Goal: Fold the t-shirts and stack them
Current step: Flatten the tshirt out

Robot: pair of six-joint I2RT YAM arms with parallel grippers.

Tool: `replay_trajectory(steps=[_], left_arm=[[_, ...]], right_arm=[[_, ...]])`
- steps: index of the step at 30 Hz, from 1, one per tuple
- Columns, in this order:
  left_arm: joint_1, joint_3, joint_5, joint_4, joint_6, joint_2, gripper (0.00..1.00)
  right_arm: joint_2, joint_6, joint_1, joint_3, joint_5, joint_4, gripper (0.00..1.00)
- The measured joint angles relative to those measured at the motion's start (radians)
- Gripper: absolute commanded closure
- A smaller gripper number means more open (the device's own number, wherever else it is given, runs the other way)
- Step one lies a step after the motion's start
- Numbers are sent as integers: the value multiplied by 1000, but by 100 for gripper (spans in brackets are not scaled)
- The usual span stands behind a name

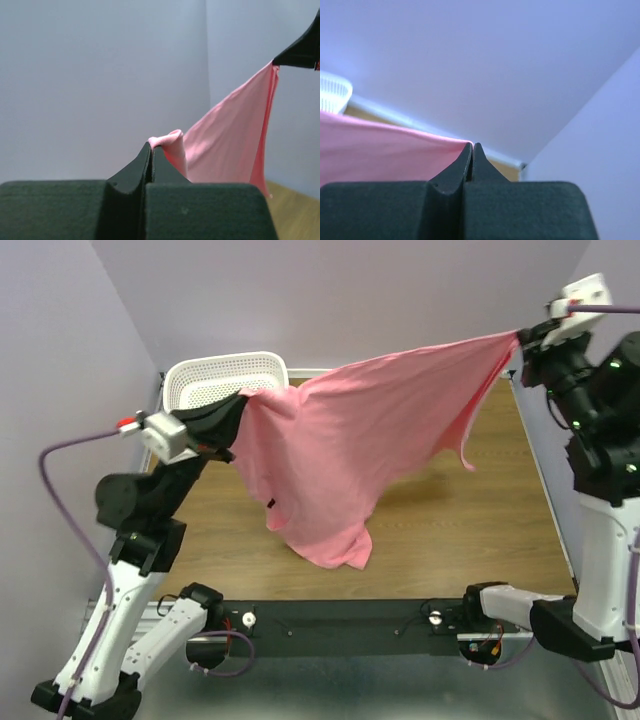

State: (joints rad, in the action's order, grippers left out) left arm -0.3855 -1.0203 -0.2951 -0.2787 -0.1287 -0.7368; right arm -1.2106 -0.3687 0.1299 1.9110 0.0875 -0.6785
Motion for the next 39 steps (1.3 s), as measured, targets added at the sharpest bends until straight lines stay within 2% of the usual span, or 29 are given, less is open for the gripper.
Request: replay_trajectory(steps=[4, 11, 19, 21, 24, 27, 34, 36, 39], left_arm=[[0, -84, -4, -43, -34, 66, 100], [0, -189, -16, -105, -87, 100, 100], [0, -206, 2, -167, -102, 63, 100], [0, -196, 23, -191, -95, 10, 100], [0, -169, 50, -211, -90, -116, 100], [0, -126, 52, -217, -94, -268, 100], [-2, -45, 26, -185, -145, -725, 100], [-3, -74, 26, -154, -153, -865, 100], [-7, -205, 32, -87, -159, -1064, 100]], right_arm=[[34, 2, -19, 198, -28, -2, 99], [78, 13, -92, 377, -67, 1, 99], [61, 12, -100, 383, -119, 5, 99], [64, 10, -100, 303, -126, 29, 99], [77, 2, -101, 100, -135, 88, 99], [113, -6, -101, -246, -151, 167, 99], [65, -27, -109, -866, -169, 330, 99], [13, -32, -114, -935, -169, 377, 99], [-140, -41, -143, -971, -164, 494, 99]])
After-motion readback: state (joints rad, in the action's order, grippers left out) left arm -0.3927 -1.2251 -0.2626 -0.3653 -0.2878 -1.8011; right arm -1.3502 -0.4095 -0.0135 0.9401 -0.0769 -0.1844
